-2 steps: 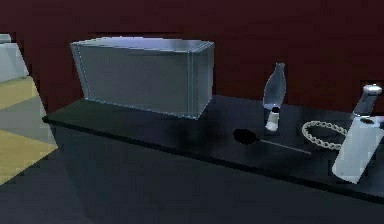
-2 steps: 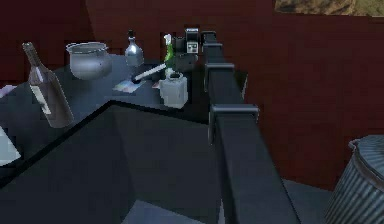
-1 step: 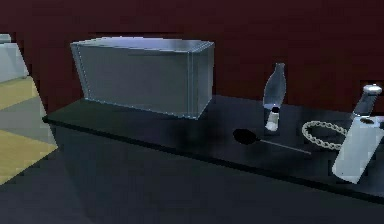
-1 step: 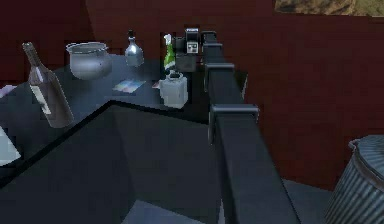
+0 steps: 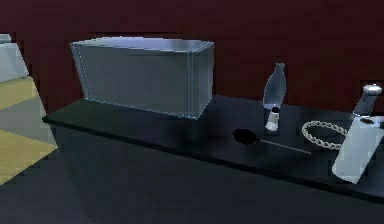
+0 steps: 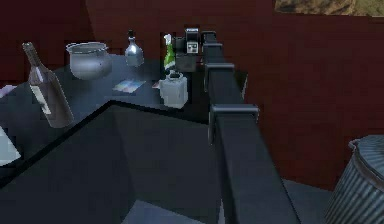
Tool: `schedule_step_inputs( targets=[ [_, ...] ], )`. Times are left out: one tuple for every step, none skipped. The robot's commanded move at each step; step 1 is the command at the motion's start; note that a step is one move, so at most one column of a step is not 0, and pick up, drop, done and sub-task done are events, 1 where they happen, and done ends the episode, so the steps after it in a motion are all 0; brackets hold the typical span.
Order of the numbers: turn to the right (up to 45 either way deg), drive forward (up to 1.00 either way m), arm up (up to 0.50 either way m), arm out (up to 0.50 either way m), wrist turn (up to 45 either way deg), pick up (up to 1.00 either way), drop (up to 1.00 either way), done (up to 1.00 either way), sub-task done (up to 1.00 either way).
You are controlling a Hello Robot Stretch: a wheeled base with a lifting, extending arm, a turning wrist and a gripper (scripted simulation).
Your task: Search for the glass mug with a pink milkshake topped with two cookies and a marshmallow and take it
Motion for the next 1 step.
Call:
schedule_step_inputs(
  targets=[
    [0.0,0.0,0.0,0.0,0.0,0.0,0.0,1.0,0.0]
  ],
)
